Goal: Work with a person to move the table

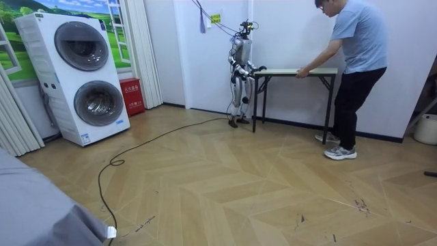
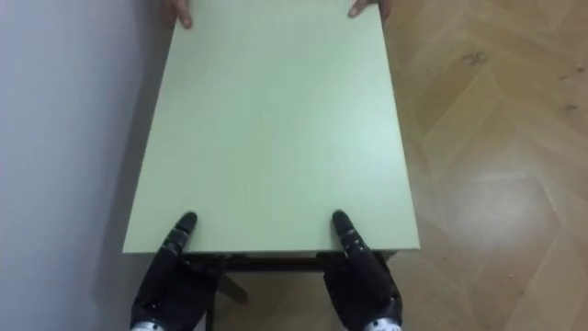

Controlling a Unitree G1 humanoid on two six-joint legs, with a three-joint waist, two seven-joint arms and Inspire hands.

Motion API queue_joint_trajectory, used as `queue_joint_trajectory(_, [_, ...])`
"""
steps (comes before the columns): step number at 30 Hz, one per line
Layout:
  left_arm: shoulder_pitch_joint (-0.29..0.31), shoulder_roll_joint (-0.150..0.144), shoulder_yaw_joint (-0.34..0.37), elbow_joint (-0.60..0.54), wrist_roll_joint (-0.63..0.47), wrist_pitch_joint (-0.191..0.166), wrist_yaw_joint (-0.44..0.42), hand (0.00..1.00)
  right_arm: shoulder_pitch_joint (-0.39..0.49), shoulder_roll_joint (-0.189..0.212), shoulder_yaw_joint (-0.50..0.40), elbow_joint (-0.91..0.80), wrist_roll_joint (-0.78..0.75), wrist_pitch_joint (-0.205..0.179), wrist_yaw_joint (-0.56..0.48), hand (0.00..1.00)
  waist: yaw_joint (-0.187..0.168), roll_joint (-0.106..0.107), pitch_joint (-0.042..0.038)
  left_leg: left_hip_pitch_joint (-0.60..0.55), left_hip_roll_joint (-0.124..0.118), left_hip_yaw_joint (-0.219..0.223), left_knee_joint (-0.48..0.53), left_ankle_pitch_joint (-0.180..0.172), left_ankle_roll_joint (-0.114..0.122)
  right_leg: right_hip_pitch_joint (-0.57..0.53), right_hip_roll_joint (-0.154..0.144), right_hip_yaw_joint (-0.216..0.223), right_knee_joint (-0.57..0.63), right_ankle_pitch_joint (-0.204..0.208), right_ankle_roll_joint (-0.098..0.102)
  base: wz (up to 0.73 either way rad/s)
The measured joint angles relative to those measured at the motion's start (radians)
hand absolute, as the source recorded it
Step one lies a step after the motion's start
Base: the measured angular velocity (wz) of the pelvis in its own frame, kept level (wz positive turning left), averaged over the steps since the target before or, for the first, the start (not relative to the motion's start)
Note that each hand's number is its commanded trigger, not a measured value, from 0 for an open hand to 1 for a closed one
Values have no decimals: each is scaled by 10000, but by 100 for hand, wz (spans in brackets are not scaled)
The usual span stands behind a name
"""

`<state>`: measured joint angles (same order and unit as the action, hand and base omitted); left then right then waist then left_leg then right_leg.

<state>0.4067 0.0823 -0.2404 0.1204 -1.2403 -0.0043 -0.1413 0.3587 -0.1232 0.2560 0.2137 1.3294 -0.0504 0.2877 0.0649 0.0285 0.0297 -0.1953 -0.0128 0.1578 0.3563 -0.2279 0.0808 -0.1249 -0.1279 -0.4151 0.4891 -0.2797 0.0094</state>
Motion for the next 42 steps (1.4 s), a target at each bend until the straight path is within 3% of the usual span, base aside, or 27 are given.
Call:
queue_joint_trajectory(1, [1, 17, -1, 40, -1, 0, 12, 100, 45, 24, 8, 38, 1, 8, 2, 100, -61, 22, -6, 54, -6, -296, 2, 0, -7, -137, 19, 356, 168, -100, 84, 45])
queue_joint_trajectory(2, [-16, 117, -7, 54, 1, -6, 25, 100, 128, 111, 19, 47, -1, 21, 2, 100, -60, -6, -6, 74, -34, -697, 3, 1, -25, -419, 266, 1170, -354, -108, 110, 38])
queue_joint_trajectory(3, [-15, 172, -5, 53, 0, -11, 28, 100, 150, 161, 77, 43, 3, 20, 2, 100, -73, -83, -2, 70, -133, -943, 14, -4, -64, -826, 372, 1768, -1125, 249, 47, 42])
queue_joint_trajectory(4, [-33, 173, -6, 107, 0, -11, 52, 100, 182, 150, 79, 54, 17, 21, -1, 100, -137, -33, -3, 88, -157, -1117, 39, -31, -109, -952, 368, 1916, -1042, 680, -72, 55])
queue_joint_trajectory(5, [-25, 181, -48, 128, 1, -7, 116, 100, 273, 114, 95, 53, 87, 9, -6, 100, -306, -23, -41, 184, -172, -1266, -62, -6, -172, -739, 305, 1919, -1108, 745, -58, 37])
queue_joint_trajectory(6, [-27, 166, -24, 131, 9, -7, 116, 100, 212, 33, 249, 54, 232, 4, -60, 100, -231, -84, -9, 359, -139, -1170, -339, 25, -225, -590, 374, 1939, -1201, 756, -80, 23])
queue_joint_trajectory(11, [29, 189, -61, 180, 126, -6, 115, 100, 242, -293, 442, 60, 665, 36, -142, 100, -199, -169, 4, 806, -104, -1191, -830, 68, -286, -26, 586, 1973, -1821, 786, -60, 4])
queue_joint_trajectory(23, [34, 258, -168, 176, 360, -47, 109, 100, 306, -337, 460, 73, 819, 96, -349, 100, -335, -323, 36, 1025, -150, -1166, -900, 68, -285, 386, 635, 2204, -2206, 834, 19, 3])
queue_joint_trajectory(25, [34, 266, -168, 176, 367, -48, 109, 84, 305, -322, 460, 96, 819, 97, -349, 100, -341, -342, 42, 1027, -145, -1167, -900, 68, -285, 391, 640, 2204, -2206, 834, 20, 0])
queue_joint_trajectory(26, [34, 266, -168, 177, 373, -48, 109, 69, 305, -317, 460, 101, 819, 97, -350, 93, -345, -350, 45, 1030, -145, -1166, -900, 68, -285, 396, 641, 2204, -2204, 834, 20, 0])
queue_joint_trajectory(28, [34, 268, -140, 177, 391, -49, 109, 58, 305, -316, 460, 101, 816, 97, -350, 60, -346, -357, 49, 1030, -145, -1165, -899, 68, -285, 396, 642, 2203, -2200, 834, 20, 0])
queue_joint_trajectory(29, [33, 267, -107, 179, 448, -47, 109, 24, 305, -317, 459, 106, 819, 97, -350, 0, -344, -371, 49, 1030, -145, -1165, -897, 68, -285, 396, 642, 2201, -2198, 834, 20, 0])
queue_joint_trajectory(30, [32, 267, -106, 179, 462, -47, 109, 5, 305, -317, 457, 108, 827, 97, -351, 0, -331, -379, 51, 1032, -145, -1165, -897, 67, -285, 397, 642, 2201, -2198, 834, 20, 0])
queue_joint_trajectory(31, [33, 267, -98, 179, 569, -47, 109, 0, 305, -317, 453, 119, 828, 97, -359, 0, -318, -397, 58, 1047, -150, -1166, -899, 68, -285, 412, 643, 2200, -2200, 834, 20, 0])
queue_joint_trajectory(34, [59, 487, -152, 217, 1657, -56, 55, 0, 357, -369, 432, 192, 508, 82, -338, 0, -344, -412, 61, 1259, -143, -1172, -989, 68, -285, 665, 657, 2203, -2334, 834, 20, 0])
queue_joint_trajectory(36, [-19, 825, -151, 222, 2751, -62, -219, 0, 352, -443, 442, 189, -206, 96, -75, 0, -353, -417, 47, 1396, -126, -1154, -1023, 67, -285, 826, 678, 2207, -2348, 834, 20, 0])
queue_joint_trajectory(42, [-241, 921, -155, 394, 4081, -101, -759, 0, 260, -507, 262, 211, -1270, 97, 161, 0, -336, -343, -36, 1404, -64, -1126, -1055, 64, -284, 843, 749, 2212, -2349, 908, -16, 0])
